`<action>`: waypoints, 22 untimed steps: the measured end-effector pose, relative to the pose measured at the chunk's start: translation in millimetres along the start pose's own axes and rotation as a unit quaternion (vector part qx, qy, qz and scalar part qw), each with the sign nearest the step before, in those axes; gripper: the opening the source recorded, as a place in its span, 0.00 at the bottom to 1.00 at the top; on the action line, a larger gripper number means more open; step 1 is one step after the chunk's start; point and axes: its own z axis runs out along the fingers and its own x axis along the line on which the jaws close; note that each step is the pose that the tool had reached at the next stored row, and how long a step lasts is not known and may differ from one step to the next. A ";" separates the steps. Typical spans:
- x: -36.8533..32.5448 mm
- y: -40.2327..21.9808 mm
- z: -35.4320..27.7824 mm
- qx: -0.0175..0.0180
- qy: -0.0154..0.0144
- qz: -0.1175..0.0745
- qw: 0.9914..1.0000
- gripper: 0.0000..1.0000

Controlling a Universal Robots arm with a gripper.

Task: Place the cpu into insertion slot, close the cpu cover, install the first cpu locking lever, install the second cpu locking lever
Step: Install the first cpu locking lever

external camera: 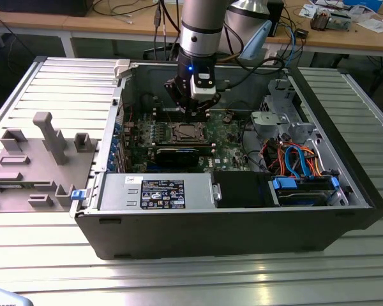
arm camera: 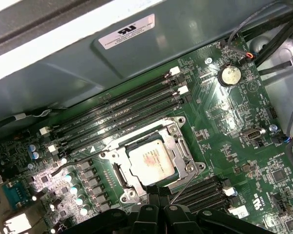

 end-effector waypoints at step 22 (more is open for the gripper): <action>0.0 0.0 0.0 0.000 -0.001 -0.011 1.000 0.11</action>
